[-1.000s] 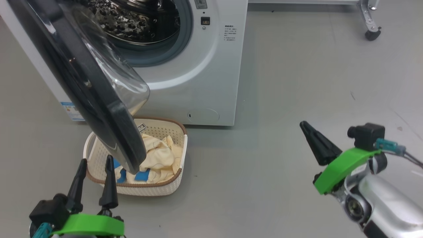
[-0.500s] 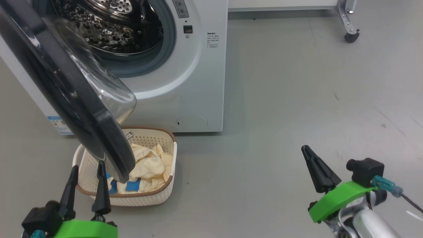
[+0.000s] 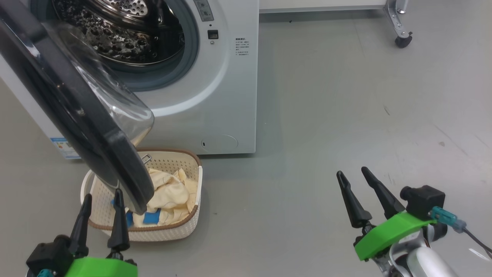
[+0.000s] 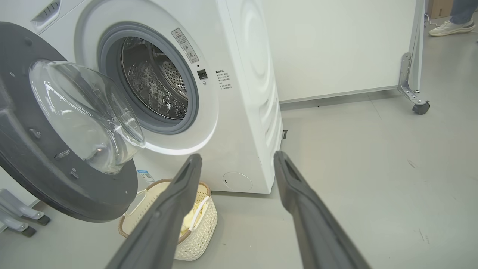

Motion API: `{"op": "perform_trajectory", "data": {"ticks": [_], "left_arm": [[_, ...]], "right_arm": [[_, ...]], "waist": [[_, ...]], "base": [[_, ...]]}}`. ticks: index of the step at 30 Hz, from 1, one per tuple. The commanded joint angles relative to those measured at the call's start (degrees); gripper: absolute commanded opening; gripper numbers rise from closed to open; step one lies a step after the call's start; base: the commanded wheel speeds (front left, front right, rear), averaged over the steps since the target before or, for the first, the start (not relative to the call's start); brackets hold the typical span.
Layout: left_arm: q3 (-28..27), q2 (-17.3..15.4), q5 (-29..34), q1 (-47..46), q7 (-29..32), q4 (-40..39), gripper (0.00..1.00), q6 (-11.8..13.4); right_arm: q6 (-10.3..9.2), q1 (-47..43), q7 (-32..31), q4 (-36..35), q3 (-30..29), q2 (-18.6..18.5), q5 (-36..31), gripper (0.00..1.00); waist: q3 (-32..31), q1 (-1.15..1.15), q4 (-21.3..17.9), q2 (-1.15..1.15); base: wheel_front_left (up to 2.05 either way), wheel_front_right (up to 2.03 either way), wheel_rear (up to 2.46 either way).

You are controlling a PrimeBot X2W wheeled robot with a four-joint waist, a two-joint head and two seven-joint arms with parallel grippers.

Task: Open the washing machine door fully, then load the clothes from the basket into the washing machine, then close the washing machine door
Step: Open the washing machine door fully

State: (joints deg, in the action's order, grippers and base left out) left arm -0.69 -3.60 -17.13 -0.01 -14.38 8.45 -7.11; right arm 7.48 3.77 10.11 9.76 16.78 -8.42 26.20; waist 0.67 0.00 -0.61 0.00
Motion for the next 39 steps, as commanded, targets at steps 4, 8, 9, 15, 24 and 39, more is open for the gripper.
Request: {"op": "perform_trajectory", "data": {"ticks": [4, 8, 9, 15, 24, 39], "left_arm": [[-2.0, -0.4, 0.7, -1.4, -0.6, -1.7, 1.0, -0.4], [-2.1, -0.3, 0.7, -1.3, -0.6, -1.7, 1.0, -0.4], [-2.1, -0.3, 0.8, -1.2, -0.6, -1.7, 1.0, -0.4], [-2.1, -0.2, 1.0, -1.2, -0.6, -1.8, 1.0, -0.4], [-2.0, -0.1, 1.1, -1.1, -0.6, -1.9, 1.0, -0.4], [-1.9, -0.1, 0.6, -1.5, -0.6, -1.8, 0.28, -0.4]], "right_arm": [[0.01, 0.7, -0.1, -2.6, 0.2, 0.4, -0.8, 1.0], [0.01, 0.6, -0.2, -2.9, -0.1, 0.7, -1.0, 1.0], [0.01, 0.5, -0.2, -3.0, -0.2, 0.7, -1.0, 1.0], [0.01, 0.4, 0.1, -3.1, -0.5, 0.9, -1.3, 1.0], [0.01, 0.4, 0.5, -3.0, -1.1, 1.2, -2.4, 1.0], [0.01, 0.5, 0.9, -2.9, -1.2, 1.3, -3.5, 1.0]], "waist": [[-0.2, 0.0, 0.0, 0.0], [-0.3, 0.0, 0.0, 0.0], [-0.4, 0.0, -0.1, 0.0], [-0.3, 0.0, -0.1, 0.0], [0.2, 0.0, 0.1, 0.0], [0.4, 0.0, 0.2, 0.0]], "base": [[0.0, 0.0, 0.0], [0.0, 0.0, 0.0], [0.0, 0.0, 0.0], [0.0, 0.0, 0.0], [0.0, 0.0, 0.0], [0.0, 0.0, 0.0]]}}
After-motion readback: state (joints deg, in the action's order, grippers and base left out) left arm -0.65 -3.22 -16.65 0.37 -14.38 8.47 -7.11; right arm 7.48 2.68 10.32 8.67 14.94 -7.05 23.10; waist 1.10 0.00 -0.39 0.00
